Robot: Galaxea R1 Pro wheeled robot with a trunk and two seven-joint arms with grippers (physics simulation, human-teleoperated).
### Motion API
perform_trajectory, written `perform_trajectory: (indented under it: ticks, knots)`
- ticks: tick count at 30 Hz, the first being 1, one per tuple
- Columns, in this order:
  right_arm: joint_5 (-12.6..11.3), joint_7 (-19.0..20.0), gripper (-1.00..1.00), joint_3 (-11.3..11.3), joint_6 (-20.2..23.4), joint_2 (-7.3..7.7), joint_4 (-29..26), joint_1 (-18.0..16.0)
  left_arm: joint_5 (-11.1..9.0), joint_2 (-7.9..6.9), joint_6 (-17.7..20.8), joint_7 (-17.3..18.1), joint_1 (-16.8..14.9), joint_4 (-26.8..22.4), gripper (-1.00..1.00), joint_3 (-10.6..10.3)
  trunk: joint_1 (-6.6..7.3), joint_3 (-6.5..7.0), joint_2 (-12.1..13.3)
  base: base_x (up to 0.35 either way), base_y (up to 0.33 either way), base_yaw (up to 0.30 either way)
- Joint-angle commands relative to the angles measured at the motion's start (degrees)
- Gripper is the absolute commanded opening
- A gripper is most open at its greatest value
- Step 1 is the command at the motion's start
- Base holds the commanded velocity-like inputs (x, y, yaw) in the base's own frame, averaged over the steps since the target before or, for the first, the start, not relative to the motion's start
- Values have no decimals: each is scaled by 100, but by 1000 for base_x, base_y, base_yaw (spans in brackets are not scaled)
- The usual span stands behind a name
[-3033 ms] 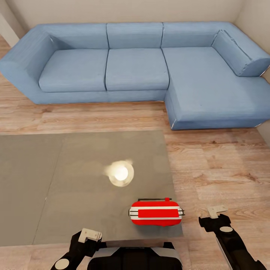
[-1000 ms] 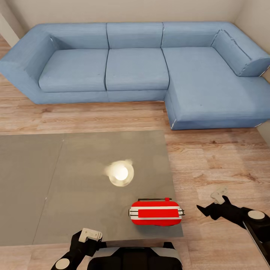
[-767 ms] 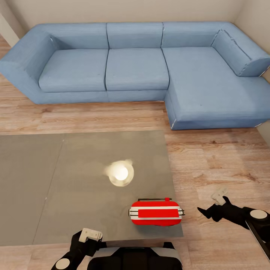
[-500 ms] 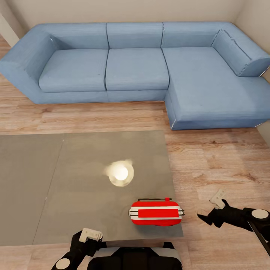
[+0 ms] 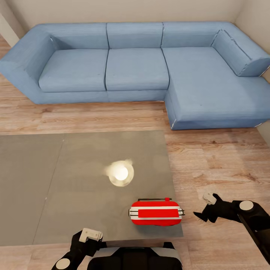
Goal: Turn on the radio receiver that's on the table in the living room.
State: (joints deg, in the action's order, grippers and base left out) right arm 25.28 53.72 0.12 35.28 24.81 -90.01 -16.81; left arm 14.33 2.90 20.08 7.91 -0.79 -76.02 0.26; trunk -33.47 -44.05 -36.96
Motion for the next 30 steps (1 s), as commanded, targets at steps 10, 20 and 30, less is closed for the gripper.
perform_trajectory:
  ticks: [10,20,30]
  knots:
    - [97,58,100,813,768,-160,6,-783,0,0,-3,0,0,0,100,0,0,0,0,0,0,0]
    - [983,60,100,1704,1011,-822,9,-919,0,-5,-4,0,0,2,100,0,0,0,0,0,0,0]
    - [1407,60,100,2198,1229,-1452,9,-921,0,-6,-4,0,0,3,100,0,0,0,0,0,0,0]
